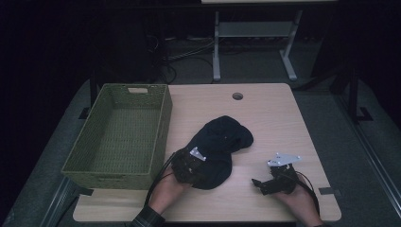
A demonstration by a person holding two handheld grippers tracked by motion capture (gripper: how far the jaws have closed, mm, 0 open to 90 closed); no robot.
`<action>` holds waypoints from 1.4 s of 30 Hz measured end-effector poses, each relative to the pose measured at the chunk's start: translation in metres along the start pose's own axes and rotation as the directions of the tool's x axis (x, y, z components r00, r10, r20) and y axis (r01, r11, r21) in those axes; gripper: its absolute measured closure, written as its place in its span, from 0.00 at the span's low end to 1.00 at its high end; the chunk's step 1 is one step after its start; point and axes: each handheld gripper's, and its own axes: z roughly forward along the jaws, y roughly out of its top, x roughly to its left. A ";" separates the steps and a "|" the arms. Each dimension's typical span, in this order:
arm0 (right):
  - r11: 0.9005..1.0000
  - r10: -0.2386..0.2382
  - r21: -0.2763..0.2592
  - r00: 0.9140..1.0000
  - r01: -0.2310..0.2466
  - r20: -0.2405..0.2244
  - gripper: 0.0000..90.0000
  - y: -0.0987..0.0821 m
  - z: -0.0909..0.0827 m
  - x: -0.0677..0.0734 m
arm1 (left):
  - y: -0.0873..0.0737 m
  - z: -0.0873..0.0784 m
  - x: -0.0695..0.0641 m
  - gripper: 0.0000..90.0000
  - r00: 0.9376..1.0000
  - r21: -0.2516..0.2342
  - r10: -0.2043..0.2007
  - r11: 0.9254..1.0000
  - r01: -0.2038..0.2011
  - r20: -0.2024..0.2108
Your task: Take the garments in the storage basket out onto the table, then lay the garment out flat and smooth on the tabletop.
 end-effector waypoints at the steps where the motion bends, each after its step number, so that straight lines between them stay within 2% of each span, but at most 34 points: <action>1: 1.000 -0.004 -0.002 1.000 0.004 0.000 0.01 0.000 0.000 0.000 | 0.000 0.000 0.000 1.00 1.000 0.001 0.002 1.000 -0.002 -0.002; 5: 1.000 -0.001 0.000 1.000 0.001 0.000 0.01 0.000 0.000 0.000 | 0.000 0.000 -0.003 1.00 1.000 0.004 0.019 1.000 -0.019 -0.018; 10: 1.000 -0.009 0.016 1.000 0.010 -0.008 0.01 0.002 0.000 -0.001 | 0.000 0.000 -0.002 1.00 0.999 0.004 0.035 0.999 -0.035 -0.014; 11: 1.000 -0.014 0.022 1.000 0.014 -0.011 0.11 0.004 -0.001 -0.002 | 0.000 0.000 -0.002 1.00 0.999 0.004 0.035 0.999 -0.035 -0.013; 12: 1.000 -0.014 0.022 1.000 0.014 -0.011 0.11 0.004 -0.001 -0.002 | 0.000 0.000 -0.001 1.00 0.999 0.004 0.036 0.999 -0.036 -0.011; 13: 1.000 -0.014 0.023 1.000 0.014 -0.014 0.15 0.005 -0.003 -0.003 | 0.000 0.000 -0.001 1.00 1.000 -0.002 0.029 1.000 -0.029 -0.007; 16: 1.000 -0.011 0.027 1.000 0.012 -0.010 0.17 0.008 -0.005 -0.008 | -0.001 0.000 0.001 1.00 1.000 -0.001 0.029 1.000 -0.029 0.001; 23: 1.000 0.011 -0.015 1.000 -0.012 -0.012 0.22 0.017 -0.013 -0.014 | 0.000 0.000 0.000 1.00 1.000 -0.004 0.019 1.000 -0.019 0.001; 26: 0.998 0.025 -0.055 0.999 -0.027 -0.037 0.28 0.029 -0.017 -0.018 | -0.001 0.000 0.001 1.00 1.000 -0.003 0.018 1.000 -0.018 0.005; 29: 0.997 0.025 -0.067 0.998 -0.029 -0.050 0.28 0.037 -0.018 -0.019 | -0.001 0.000 0.002 1.00 1.000 -0.007 0.013 1.000 -0.013 0.011; 34: 0.997 0.004 -0.078 0.998 -0.009 -0.060 0.32 0.056 -0.015 -0.016 | -0.001 0.001 0.001 1.00 1.000 -0.006 0.009 1.000 -0.009 0.009; 39: 0.995 -0.019 -0.096 0.997 0.012 -0.068 0.35 0.079 -0.011 -0.014 | -0.001 0.001 0.004 1.00 1.000 -0.010 0.006 1.000 -0.006 0.025; 42: 0.995 -0.023 -0.103 0.997 0.016 -0.068 0.36 0.085 -0.010 -0.013 | -0.001 0.001 0.004 1.00 1.000 -0.015 0.001 1.000 -0.001 0.025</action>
